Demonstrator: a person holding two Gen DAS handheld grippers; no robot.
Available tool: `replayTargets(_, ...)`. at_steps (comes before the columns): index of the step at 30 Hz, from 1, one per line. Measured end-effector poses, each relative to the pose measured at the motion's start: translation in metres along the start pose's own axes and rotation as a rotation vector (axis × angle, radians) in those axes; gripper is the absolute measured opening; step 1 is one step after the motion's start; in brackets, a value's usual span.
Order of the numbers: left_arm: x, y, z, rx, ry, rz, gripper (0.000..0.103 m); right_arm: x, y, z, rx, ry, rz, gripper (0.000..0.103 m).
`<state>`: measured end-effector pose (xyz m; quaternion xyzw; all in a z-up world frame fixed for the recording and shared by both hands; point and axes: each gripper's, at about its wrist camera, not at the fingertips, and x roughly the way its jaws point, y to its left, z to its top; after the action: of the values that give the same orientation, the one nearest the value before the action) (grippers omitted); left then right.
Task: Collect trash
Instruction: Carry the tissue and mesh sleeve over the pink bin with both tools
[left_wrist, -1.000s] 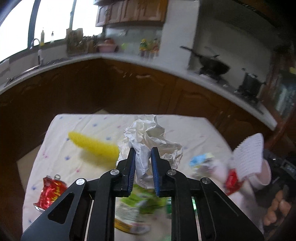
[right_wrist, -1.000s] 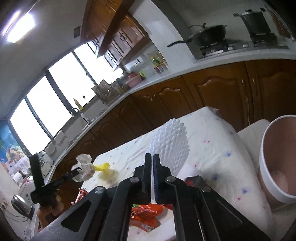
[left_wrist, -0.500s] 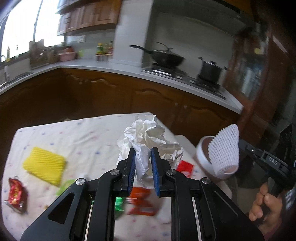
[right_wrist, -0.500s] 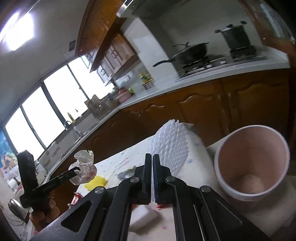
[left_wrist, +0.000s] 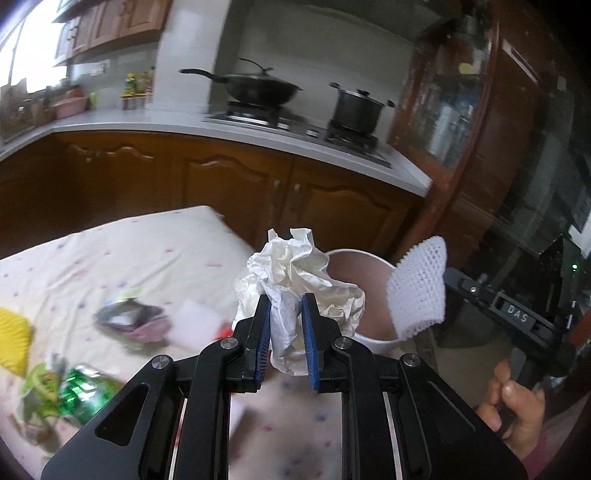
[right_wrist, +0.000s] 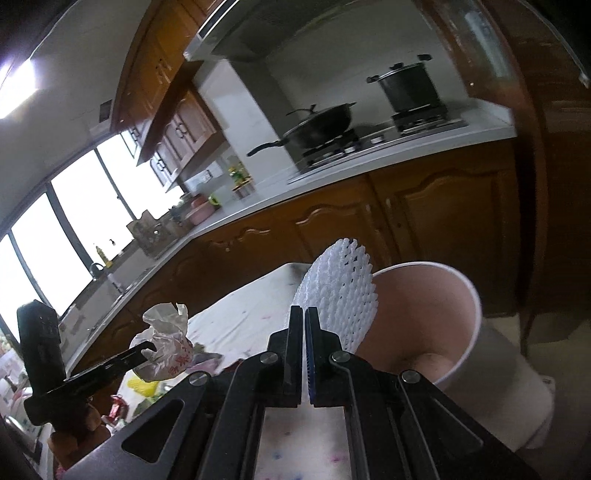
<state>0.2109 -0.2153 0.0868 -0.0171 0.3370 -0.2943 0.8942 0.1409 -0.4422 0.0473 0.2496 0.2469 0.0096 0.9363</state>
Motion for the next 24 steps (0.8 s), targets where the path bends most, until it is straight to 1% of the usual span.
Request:
replayTargets(4,0.027,-0.027,0.008,0.033,0.018,-0.034,0.015,0.004,-0.016,0.005,-0.004,-0.003,-0.036,0.001)
replayTargets(8,0.059,-0.05,0.013,0.052,0.059,-0.064,0.015,0.008,-0.03,0.007,-0.002,0.004,-0.065,0.001)
replayTargets(11,0.082,-0.063,0.013,0.069,0.083,-0.071,0.015,0.012,-0.044,0.007,0.005,0.01,-0.081,0.001)
replayTargets(14,0.105,-0.072,0.013,0.067,0.115,-0.075,0.015,0.015,-0.056,0.005,0.018,0.017,-0.097,0.001)
replayTargets(19,0.135,-0.074,0.008,0.063,0.166,-0.075,0.015,0.024,-0.073,0.003,0.039,0.044,-0.111,0.001)
replayTargets(24,0.165,-0.075,0.002,0.064,0.235,-0.066,0.017,0.039,-0.085,0.002,0.046,0.079,-0.123,0.002)
